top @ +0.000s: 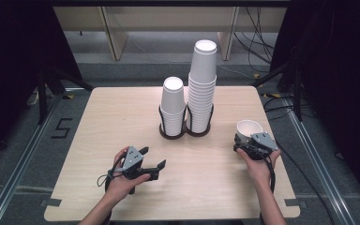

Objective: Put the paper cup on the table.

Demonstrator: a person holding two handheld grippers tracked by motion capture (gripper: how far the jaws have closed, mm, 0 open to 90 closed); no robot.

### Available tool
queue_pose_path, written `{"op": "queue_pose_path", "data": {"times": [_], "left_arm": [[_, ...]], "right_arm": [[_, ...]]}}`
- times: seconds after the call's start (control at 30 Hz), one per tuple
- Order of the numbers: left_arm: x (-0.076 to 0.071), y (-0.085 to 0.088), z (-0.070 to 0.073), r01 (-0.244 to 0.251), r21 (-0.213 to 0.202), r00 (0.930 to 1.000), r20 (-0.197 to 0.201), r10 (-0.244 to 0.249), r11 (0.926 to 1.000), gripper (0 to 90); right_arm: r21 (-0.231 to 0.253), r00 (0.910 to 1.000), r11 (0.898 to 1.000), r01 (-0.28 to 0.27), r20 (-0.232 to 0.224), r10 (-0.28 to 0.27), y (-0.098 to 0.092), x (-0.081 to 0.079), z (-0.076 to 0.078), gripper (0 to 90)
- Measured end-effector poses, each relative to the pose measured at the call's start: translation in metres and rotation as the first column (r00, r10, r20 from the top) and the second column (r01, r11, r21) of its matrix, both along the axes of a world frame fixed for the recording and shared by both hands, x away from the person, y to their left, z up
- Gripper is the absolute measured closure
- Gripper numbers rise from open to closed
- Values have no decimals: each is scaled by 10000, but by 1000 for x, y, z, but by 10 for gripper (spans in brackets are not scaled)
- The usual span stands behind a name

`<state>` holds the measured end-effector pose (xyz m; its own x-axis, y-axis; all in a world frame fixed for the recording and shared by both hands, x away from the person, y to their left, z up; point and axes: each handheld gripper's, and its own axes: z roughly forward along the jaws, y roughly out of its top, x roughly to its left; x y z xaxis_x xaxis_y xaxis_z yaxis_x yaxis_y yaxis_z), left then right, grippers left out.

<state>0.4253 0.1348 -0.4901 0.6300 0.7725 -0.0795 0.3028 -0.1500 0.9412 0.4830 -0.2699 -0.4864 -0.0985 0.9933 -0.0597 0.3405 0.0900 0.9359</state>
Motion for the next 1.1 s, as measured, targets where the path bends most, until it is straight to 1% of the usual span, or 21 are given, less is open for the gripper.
{"op": "queue_pose_path", "data": {"times": [0.03, 0.07, 0.23, 0.27, 0.33, 0.4, 0.43, 0.5, 0.57, 0.63, 0.67, 0.73, 0.77, 0.8, 0.87, 0.9, 0.93, 1.0, 1.03, 1.07, 1.1], "left_arm": [[0, 0, 0, -12, -26, 10000, -11, 12, 10000, 146], [0, 0, 0, -12, -31, 10000, -11, 12, 10000, 146], [0, 0, 0, -15, -42, 10000, -6, 15, 10000, 146], [0, 0, 0, -15, -42, 10000, -7, 15, 10000, 146], [0, 0, 0, -15, -18, 10000, -16, 15, 10000, 146], [0, 0, -1, -10, -15, 10000, -20, 10, 10000, 146], [0, 0, -1, -10, -15, 10000, -20, 10, 10000, 146], [0, 0, -1, -12, -20, 10000, -17, 12, 10000, 146], [0, 0, -1, -7, -15, 10000, -12, 7, 10000, 145], [0, 0, -1, -16, -25, 10000, -16, 16, 10000, 146], [0, 1, -1, -20, -21, 10000, -9, 20, 10000, 146], [0, 1, 0, -25, -26, 10000, 0, 25, 10000, 146], [0, 1, 0, -29, -22, 10000, 0, 29, 10000, 146], [0, 1, -1, 3, -136, 10000, 64, -2, 9999, 146], [0, 1, -1, -23, -115, 10000, 58, 23, 9999, 145], [0, 1, -1, -23, -115, 10000, 58, 23, 9999, 145], [0, 2, 0, -62, -18, 10000, -1, 62, 10000, 146], [0, 2, -1, -54, -6, 10000, 4, 54, 10000, 146], [0, 1, -1, -62, 17, 10000, 12, 62, 10000, 145], [0, 1, -1, -62, 17, 10000, 12, 62, 10000, 145], [0, 1, -1, -58, 25, 10000, 18, 58, 10000, 145]], "right_arm": [[0, 10000, 10000, 0, 0, 0, 0, 0, 0, 129], [178, 10000, 9998, 20, -9, -20, 0, -1, -1, 121], [204, 9999, 9997, 133, -27, -132, 2, -3, -2, 84], [248, 9998, 9996, -99, -145, 102, 1, -4, -3, 28], [124, 10000, 9999, 36, -92, -35, 2, -4, -4, 9], [304, 9999, 9995, 104, -15, -104, 4, -4, -5, 4], [612, 9993, 9975, 342, -197, -330, 7, -6, -5, 4], [627, 9992, 9974, 343, -207, -331, 8, -7, -5, 4], [314, 9998, 9995, 21, -204, -15, 5, -8, -4, 4], [300, 10000, 9995, -65, -73, 67, 6, -9, -4, 4], [348, 9999, 9994, 68, -114, -64, 8, -12, -2, 4], [353, 9999, 9993, -89, -111, 93, 7, -13, -2, 4], [249, 9998, 9997, -37, -185, 42, 7, -15, -1, 4], [301, 10000, 9995, -71, -23, 72, 7, -18, -1, 4], [238, 9999, 9997, 85, -59, -83, 7, -23, -1, 4], [238, 9999, 9997, 85, -59, -83, 7, -23, -1, 4], [356, 9997, 9993, -113, -198, 120, 6, -27, 0, 4], [360, 9998, 9993, -36, -182, 43, 6, -30, 0, 4], [182, 9999, 9998, -61, -116, 63, 5, -33, 0, 4], [182, 9999, 9998, -61, -116, 63, 5, -33, 0, 4], [334, 9998, 9994, -91, -167, 97, 6, -37, 1, 4]]}}
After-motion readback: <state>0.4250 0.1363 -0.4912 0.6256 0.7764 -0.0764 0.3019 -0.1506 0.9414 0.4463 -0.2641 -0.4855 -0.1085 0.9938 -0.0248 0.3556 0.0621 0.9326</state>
